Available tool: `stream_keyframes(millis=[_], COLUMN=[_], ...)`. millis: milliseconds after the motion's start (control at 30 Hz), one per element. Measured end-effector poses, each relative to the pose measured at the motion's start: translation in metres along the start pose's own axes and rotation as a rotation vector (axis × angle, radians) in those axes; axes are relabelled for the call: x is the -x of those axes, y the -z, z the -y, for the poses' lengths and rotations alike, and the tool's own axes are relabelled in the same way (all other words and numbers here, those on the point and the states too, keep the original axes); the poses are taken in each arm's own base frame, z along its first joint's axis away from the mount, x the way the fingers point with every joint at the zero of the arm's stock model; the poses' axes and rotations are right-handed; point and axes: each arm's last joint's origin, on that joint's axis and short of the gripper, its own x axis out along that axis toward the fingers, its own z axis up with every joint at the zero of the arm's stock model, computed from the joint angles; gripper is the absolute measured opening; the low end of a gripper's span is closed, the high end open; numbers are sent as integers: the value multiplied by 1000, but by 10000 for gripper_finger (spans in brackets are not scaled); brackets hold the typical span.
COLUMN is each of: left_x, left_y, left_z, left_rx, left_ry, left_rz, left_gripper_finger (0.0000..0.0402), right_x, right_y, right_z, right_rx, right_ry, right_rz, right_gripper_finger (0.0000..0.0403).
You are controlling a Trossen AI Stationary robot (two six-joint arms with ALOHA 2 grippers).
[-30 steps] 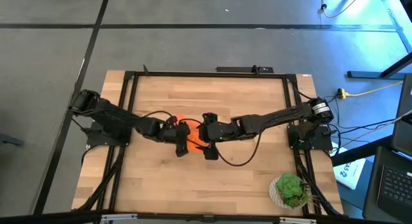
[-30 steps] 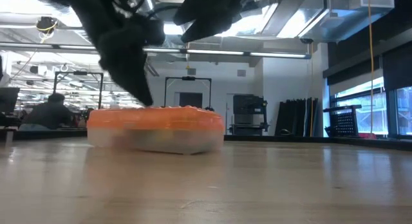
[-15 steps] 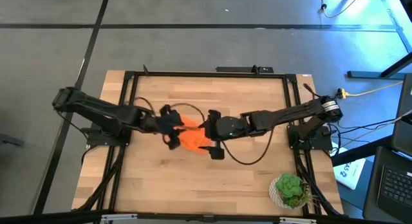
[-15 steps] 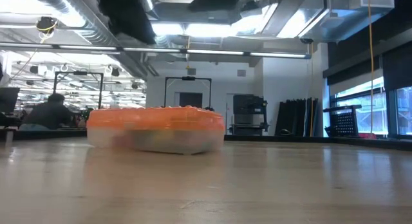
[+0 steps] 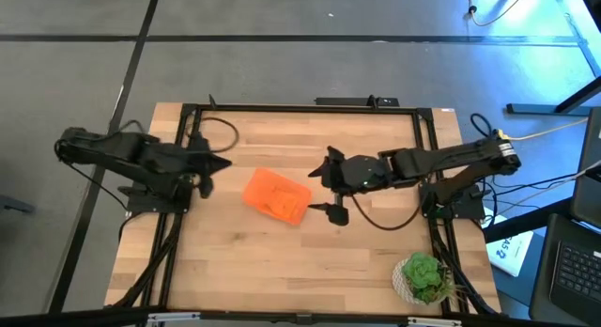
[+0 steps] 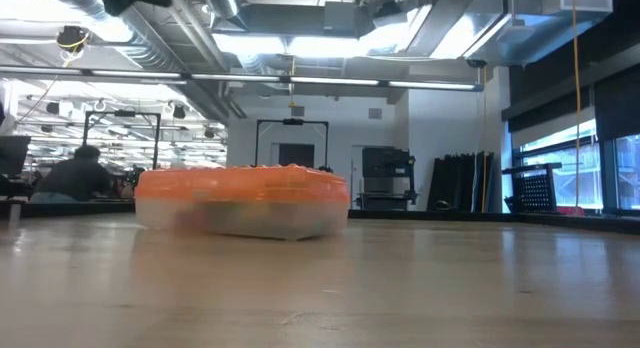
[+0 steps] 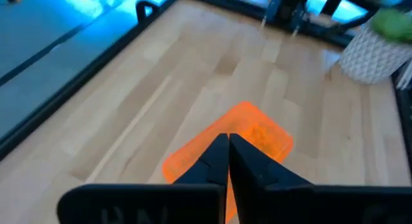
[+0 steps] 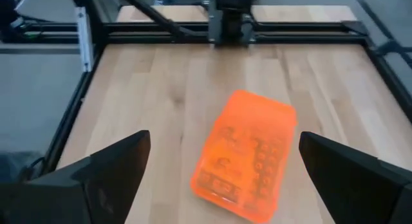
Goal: Pack school essentials
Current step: Return to Home Position
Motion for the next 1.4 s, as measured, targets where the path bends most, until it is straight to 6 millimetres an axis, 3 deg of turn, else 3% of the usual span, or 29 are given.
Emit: stream_keyframes(millis=[333,533,933,1133,1400], left_x=[55,69,71,69,66], left_y=[14,32,82,83,84], left_z=[-37,-56,-87,-87,-87], left_rx=[30,44,125,132,137], left_ry=[67,112,187,149,137], left_rz=[156,225,341,355,350], left_gripper_finger=[1,1,0,0,0], right_x=[12,19,77,100,112], right_y=[2,17,95,135,182], right_z=[3,8,28,38,49], right_rx=[-13,-52,-237,-283,-341], right_ry=[59,108,104,75,72], right_rz=[-18,-5,238,372,472], right_gripper_finger=[399,399,399,399,399])
